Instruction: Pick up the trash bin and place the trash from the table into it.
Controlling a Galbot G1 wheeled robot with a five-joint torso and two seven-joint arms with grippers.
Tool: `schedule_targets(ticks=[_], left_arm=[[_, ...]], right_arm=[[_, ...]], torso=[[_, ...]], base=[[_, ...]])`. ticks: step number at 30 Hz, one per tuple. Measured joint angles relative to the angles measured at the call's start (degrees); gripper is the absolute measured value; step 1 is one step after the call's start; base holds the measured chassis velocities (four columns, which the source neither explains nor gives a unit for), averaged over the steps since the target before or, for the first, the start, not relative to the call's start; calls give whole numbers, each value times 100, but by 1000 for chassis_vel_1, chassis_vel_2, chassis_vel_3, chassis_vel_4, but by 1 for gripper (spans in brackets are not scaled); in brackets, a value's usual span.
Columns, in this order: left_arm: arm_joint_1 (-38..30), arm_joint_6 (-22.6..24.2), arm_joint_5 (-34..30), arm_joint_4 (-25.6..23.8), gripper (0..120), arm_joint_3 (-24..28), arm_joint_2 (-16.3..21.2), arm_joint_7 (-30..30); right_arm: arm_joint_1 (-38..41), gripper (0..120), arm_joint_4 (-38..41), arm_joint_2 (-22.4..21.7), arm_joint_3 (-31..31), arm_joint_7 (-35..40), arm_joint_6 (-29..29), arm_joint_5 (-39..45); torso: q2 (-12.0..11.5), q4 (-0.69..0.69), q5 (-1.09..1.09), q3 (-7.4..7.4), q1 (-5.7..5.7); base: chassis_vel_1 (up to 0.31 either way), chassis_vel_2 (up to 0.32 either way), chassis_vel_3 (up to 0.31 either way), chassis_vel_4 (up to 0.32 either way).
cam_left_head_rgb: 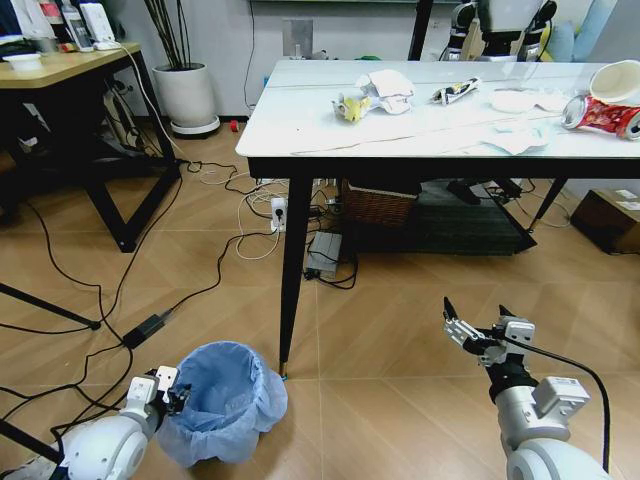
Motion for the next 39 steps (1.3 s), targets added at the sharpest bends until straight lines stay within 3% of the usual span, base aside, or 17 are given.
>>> schedule_targets(ticks=[8,20,34,39], left_arm=[[-2,-24,-18,-16,3,36,-27,-9],[113,54,-245,-351,3,25,-26,-289],[416,335,-1079,-1746,3,-176,129,-1204],[468,361,-1895,-2305,3,-260,211,-1638]], right_arm=[[37,100,-41,0,-2,-4,11,-3],[26,100,-24,0,34,-5,17,-13],[-41,100,99,0,60,-13,25,-82],[-85,100,141,0,60,-16,33,-102]], torso=[[1,0,-2,0,0],[1,-1,-5,1,1],[1,0,-3,1,1],[0,0,-2,1,1]], base=[[0,0,0,0],[0,0,0,0],[0,0,0,0],[0,0,0,0]])
